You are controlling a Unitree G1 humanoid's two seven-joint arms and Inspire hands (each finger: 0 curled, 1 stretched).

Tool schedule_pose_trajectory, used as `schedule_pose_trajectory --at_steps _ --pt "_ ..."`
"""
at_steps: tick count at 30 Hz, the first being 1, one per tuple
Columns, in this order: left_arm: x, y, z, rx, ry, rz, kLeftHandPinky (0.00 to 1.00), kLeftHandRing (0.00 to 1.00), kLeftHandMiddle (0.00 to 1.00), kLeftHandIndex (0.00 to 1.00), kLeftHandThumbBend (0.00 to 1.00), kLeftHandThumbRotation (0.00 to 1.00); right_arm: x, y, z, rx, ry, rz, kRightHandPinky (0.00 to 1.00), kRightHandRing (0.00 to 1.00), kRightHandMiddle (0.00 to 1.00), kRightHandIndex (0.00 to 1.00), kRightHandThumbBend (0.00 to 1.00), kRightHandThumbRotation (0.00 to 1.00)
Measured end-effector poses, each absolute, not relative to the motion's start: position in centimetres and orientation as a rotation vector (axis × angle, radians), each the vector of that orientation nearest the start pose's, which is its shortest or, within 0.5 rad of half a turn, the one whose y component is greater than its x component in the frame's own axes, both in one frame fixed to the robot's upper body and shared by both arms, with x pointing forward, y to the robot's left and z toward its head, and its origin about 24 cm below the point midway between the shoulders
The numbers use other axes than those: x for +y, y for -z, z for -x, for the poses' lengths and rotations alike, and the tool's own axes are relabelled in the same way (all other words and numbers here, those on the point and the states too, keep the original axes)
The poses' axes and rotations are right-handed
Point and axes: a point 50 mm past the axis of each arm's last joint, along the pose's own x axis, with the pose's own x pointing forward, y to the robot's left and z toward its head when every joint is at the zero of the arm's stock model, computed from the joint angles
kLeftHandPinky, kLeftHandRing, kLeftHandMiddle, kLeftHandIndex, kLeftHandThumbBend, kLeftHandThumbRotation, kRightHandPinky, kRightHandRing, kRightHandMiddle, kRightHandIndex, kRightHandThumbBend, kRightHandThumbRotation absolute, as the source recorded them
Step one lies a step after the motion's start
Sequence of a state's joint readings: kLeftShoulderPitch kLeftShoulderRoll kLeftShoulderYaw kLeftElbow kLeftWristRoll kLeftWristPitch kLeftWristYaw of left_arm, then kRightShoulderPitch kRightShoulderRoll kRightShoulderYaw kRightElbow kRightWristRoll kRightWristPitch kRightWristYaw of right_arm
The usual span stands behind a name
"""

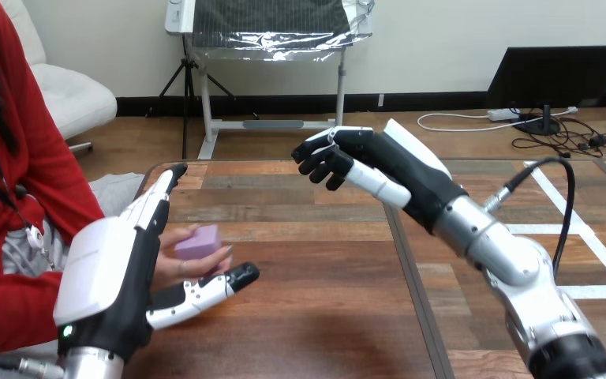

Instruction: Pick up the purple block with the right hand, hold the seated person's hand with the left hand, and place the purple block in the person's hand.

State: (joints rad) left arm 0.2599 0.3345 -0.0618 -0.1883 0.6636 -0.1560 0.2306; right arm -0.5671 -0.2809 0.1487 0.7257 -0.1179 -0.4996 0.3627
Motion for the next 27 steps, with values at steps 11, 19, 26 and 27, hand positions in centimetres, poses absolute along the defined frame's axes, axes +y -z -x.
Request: schedule_pose_trajectory --at_steps 11,19,26,27 --pt "19.2 -4.3 -18.6 -0.191 -0.065 -0.854 0.75 0.84 0.89 0.91 0.94 0.95 -14.7 -6.6 -32.1 -0.238 -0.569 0.423 0.62 0.68 0.71 0.73 1.00 1.00" --pt "18.8 -3.6 -17.0 -0.224 -0.083 -0.668 0.76 0.85 0.88 0.89 0.76 0.99 -15.7 -5.0 -29.9 -0.226 -0.536 0.346 0.66 0.70 0.74 0.77 0.97 1.00" --pt "18.4 -3.3 -15.5 -0.253 -0.084 -0.488 0.81 0.85 0.86 0.86 0.69 1.00 -16.4 -3.7 -27.6 -0.218 -0.505 0.283 0.69 0.75 0.78 0.80 0.94 1.00" --pt "18.3 -3.3 -15.3 -0.255 -0.085 -0.456 0.81 0.85 0.85 0.85 0.68 1.00 -16.5 -3.4 -27.2 -0.215 -0.499 0.262 0.70 0.76 0.79 0.81 0.93 1.00"
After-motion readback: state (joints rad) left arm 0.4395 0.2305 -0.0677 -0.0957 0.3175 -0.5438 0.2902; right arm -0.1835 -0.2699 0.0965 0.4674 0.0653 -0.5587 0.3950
